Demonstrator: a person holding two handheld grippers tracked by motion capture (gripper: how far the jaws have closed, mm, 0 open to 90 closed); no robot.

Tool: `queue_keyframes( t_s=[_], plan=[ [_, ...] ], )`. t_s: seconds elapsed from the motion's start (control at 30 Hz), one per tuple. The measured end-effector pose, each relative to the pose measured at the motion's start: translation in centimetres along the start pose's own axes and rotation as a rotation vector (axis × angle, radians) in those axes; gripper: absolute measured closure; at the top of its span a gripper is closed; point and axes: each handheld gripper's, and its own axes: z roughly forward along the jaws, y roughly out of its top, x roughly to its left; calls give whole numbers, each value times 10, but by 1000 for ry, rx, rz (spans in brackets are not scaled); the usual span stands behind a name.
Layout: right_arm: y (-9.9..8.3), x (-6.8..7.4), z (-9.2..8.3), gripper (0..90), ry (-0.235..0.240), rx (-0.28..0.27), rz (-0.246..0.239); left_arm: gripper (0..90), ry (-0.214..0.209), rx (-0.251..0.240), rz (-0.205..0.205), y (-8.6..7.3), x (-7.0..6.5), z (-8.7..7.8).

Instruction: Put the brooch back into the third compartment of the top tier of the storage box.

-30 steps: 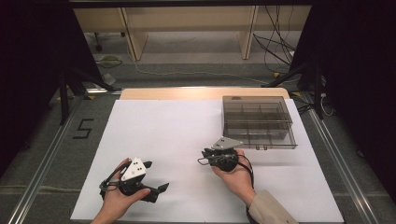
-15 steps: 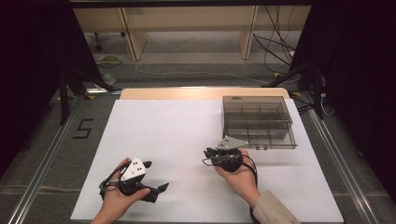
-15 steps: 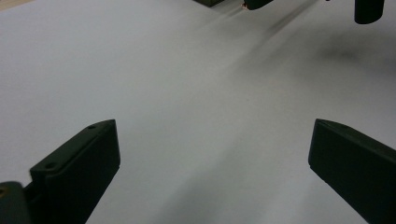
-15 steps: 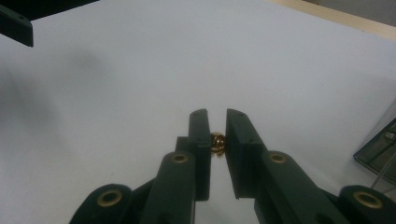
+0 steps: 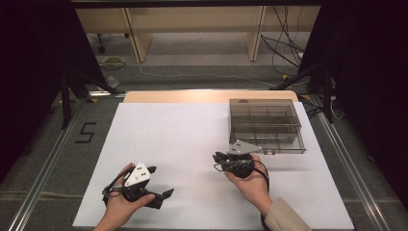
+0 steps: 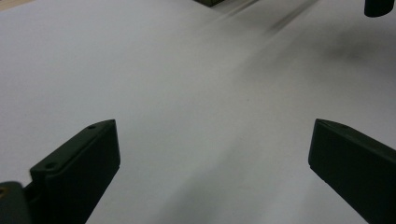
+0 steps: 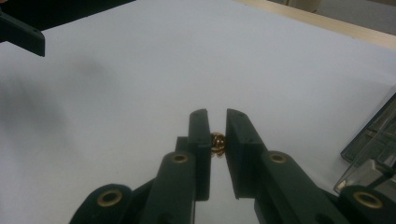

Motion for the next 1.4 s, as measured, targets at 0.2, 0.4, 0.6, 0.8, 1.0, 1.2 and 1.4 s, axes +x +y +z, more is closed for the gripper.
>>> queue_keyframes(
  t_s=[0.2, 0.4, 0.6, 0.8, 1.0, 1.2, 1.4],
  plan=[
    [0, 0, -4, 809, 2, -9, 5, 21, 0, 0, 1, 0, 0, 0],
    [1, 0, -8, 810, 1, -17, 6, 21, 1, 0, 1, 0, 0, 0],
    [1, -1, -11, 810, -1, -23, 6, 21, 1, 0, 1, 0, 0, 0],
    [1, -1, -12, 810, 1, -25, 3, 21, 1, 0, 1, 0, 0, 0],
    [1, -1, -14, 810, -1, -31, 5, 20, 1, -1, 1, 0, 0, 0],
    [1, -1, -15, 810, 0, -33, 6, 20, 2, -1, 1, 0, 0, 0],
    [2, -1, -16, 810, -3, -39, 7, 21, 2, -1, 1, 0, 0, 0]
  ],
)
